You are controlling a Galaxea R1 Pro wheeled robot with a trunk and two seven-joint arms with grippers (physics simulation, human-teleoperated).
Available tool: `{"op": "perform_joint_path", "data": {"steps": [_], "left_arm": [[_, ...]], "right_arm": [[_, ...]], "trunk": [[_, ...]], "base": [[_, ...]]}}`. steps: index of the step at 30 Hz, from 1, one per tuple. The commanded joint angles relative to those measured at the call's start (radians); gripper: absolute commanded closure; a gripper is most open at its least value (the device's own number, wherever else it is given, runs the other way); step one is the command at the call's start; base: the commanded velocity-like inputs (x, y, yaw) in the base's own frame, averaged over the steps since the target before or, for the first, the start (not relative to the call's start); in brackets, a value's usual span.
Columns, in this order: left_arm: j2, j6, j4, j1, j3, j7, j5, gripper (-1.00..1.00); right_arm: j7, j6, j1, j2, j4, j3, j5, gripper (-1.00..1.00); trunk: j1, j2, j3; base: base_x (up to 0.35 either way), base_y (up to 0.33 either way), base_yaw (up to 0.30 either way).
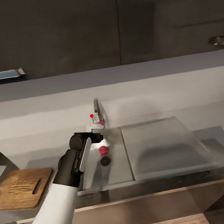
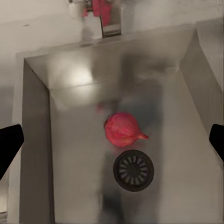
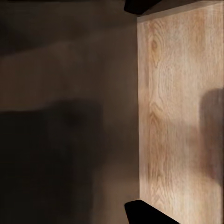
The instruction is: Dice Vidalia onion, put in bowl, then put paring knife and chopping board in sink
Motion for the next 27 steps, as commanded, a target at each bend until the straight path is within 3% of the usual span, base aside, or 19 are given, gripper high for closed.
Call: {"op": "perform_joint_path", "data": {"steps": [1, 8, 27], "left_arm": [[0.000, 0.004, 0.002, -0.001, -0.001, 0.008, 0.008, -1.00], [-0.001, 0.004, 0.028, -0.002, -0.001, 0.008, 0.010, -1.00], [-0.002, -0.022, 0.170, -0.001, -0.001, 0.001, 0.012, -1.00]], "right_arm": [[-0.007, -0.002, 0.000, -0.002, -0.001, 0.006, -0.005, -1.00], [-0.007, -0.002, 0.000, -0.002, -0.001, 0.006, -0.005, -1.00], [-0.007, -0.002, 0.000, -0.001, -0.001, 0.005, -0.005, -1.00]], "trunk": [[0.001, -0.002, -0.002], [0.001, -0.002, -0.002], [0.001, -0.002, -0.008]], "base": [[0.278, -0.160, 0.000], [0.182, -0.130, 0.000], [0.007, -0.005, 0.000]]}}
